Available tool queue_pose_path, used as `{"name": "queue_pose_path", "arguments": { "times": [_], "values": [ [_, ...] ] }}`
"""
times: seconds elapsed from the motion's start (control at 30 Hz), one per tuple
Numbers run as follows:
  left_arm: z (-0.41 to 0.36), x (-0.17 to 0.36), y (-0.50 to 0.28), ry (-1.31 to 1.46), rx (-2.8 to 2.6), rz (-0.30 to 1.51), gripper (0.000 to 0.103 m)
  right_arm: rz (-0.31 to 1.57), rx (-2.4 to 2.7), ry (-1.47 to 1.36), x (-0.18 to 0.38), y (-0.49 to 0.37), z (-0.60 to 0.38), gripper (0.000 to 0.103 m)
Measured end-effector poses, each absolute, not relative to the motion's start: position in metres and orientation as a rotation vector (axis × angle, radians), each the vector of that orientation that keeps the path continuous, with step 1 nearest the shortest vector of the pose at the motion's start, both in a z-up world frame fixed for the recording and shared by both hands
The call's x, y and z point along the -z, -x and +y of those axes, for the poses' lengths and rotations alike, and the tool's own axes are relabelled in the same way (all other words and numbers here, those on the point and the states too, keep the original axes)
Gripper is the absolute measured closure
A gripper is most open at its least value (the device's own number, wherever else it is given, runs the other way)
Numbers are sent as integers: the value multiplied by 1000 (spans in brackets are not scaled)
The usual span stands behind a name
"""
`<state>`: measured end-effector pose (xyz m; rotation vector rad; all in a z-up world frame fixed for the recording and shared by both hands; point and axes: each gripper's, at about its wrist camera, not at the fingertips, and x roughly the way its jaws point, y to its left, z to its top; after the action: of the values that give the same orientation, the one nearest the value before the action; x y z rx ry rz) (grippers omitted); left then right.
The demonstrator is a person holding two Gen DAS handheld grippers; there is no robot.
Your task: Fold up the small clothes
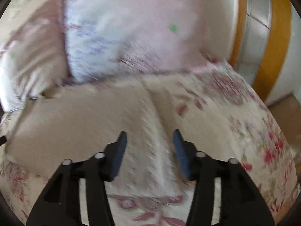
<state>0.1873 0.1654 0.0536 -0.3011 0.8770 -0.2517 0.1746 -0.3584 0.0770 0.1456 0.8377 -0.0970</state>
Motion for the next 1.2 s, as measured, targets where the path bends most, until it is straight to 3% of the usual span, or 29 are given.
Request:
{"name": "queue_pose_path", "arguments": {
  "times": [0.07,0.37,0.57,0.7,0.77,1.2],
  "values": [
    [155,-60,-190,266,272,867,68,842,23,-135,-79,-186,-341,48],
    [119,-36,-214,183,263,969,66,1011,-68,-75,-37,-239,-297,46],
    [121,-34,-214,194,274,961,64,981,-75,-28,-38,-233,-291,44],
    [143,-49,-212,331,310,940,61,971,-59,-67,-46,-227,-293,44],
    [164,-59,-215,390,271,906,53,950,-76,-87,-53,-222,-291,44],
    [189,-31,-254,572,182,1033,52,985,-148,-64,-48,-227,-263,38]
  ]
}}
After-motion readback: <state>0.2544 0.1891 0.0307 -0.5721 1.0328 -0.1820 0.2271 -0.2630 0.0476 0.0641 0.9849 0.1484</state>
